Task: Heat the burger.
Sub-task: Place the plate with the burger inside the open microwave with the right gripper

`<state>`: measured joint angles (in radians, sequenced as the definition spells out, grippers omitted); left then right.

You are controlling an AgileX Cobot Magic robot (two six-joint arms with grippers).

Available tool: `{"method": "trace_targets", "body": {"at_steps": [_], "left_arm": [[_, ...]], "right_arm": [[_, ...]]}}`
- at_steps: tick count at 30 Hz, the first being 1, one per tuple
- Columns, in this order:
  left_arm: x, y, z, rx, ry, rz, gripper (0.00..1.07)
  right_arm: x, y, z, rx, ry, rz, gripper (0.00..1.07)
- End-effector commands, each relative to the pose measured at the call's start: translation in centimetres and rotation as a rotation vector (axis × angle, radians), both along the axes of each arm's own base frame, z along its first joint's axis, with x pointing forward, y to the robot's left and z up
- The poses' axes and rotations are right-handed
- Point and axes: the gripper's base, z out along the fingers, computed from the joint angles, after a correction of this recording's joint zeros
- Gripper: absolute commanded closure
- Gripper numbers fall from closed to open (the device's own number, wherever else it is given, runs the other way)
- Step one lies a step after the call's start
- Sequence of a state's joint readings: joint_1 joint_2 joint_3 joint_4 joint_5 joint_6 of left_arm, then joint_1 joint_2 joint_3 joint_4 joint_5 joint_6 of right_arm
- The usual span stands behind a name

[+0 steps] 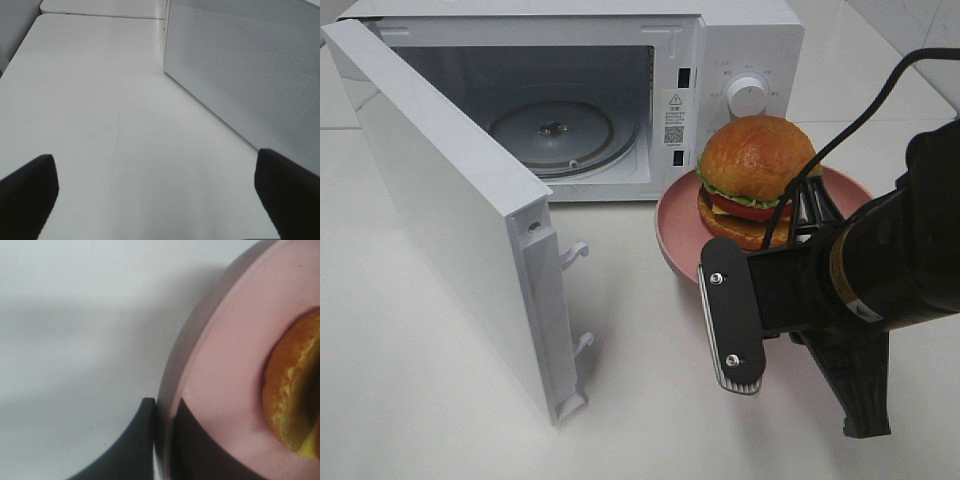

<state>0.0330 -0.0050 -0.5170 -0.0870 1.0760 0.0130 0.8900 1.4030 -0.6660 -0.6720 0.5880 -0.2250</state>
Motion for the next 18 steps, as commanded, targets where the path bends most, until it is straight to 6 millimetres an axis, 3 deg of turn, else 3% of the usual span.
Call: {"method": "trace_targets", "body": {"at_steps": [1, 18], "left_arm": [[0.0, 0.0, 0.0, -0.003, -0.005, -0.007, 0.04], [0.0, 0.0, 0.0, -0.003, -0.005, -0.007, 0.04]], "right_arm": [[0.5, 0.1, 1.3, 0.037, -0.058, 0.142, 1.07], [1.8, -1.8, 1.2, -0.004, 0.029, 0.409, 1.07]]}}
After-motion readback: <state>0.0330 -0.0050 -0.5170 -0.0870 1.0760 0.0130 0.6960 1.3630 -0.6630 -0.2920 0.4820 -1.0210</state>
